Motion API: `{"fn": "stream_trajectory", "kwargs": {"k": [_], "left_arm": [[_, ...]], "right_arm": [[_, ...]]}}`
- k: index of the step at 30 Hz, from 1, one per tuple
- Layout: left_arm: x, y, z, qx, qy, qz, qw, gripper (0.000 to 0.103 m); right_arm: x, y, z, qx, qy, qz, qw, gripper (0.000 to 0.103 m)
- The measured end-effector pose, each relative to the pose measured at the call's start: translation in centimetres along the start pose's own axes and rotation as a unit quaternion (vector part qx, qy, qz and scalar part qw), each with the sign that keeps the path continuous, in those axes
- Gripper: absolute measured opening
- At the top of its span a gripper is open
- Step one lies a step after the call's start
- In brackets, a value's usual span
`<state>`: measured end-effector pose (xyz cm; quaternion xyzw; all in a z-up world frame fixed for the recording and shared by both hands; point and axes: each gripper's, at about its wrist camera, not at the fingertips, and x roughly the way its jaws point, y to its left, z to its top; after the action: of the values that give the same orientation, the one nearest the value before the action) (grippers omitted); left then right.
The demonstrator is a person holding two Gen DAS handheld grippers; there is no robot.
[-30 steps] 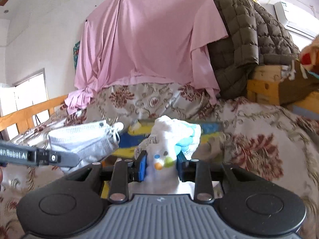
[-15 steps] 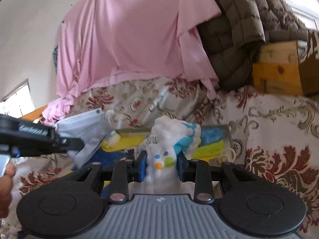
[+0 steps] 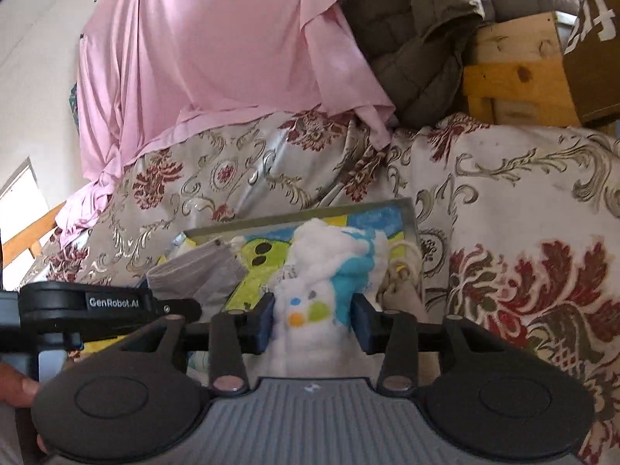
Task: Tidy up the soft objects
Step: 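Lift the grey cloth and towel and carry both to the painted tray, then lower the cloth and towel onto the tray and open both grippers, then move both grippers back over the remaining soft items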
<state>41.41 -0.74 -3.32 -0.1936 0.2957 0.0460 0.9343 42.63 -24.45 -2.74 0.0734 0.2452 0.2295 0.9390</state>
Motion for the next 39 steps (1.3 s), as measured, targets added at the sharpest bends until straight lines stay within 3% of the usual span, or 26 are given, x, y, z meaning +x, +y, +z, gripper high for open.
{"fn": "stream_trajectory", "kwargs": {"k": [13, 19, 22, 27, 33, 39], "left_arm": [[-0.8, 0.3, -0.2, -0.005, 0.007, 0.009, 0.9999, 0.032], [-1.8, 0.7, -0.2, -0.015, -0.001, 0.011, 0.9998, 0.05], [-2.9, 0.9, -0.2, -0.019, -0.015, 0.014, 0.9996, 0.065], [-6.1, 1.2, -0.5, -0.026, -0.043, 0.01, 0.9987, 0.079], [-11.5, 1.2, -1.9, -0.001, -0.077, 0.012, 0.997, 0.092], [-17.6, 2.1, -3.9, 0.009, -0.104, 0.025, 0.9943, 0.098]], "right_arm": [[-0.5, 1.3, -0.3, -0.025, 0.0, -0.003, 1.0, 0.076], [-1.1, 1.4, -0.1, -0.031, -0.007, -0.016, 0.999, 0.087], [-1.7, 1.5, 0.1, -0.033, -0.017, -0.019, 0.999, 0.092], [-3.7, 2.6, 0.2, -0.041, -0.039, -0.014, 0.998, 0.101], [-6.7, 4.6, -0.3, -0.062, -0.062, -0.007, 0.996, 0.103], [-10.4, 6.7, -1.3, -0.076, -0.081, 0.006, 0.994, 0.103]]}}
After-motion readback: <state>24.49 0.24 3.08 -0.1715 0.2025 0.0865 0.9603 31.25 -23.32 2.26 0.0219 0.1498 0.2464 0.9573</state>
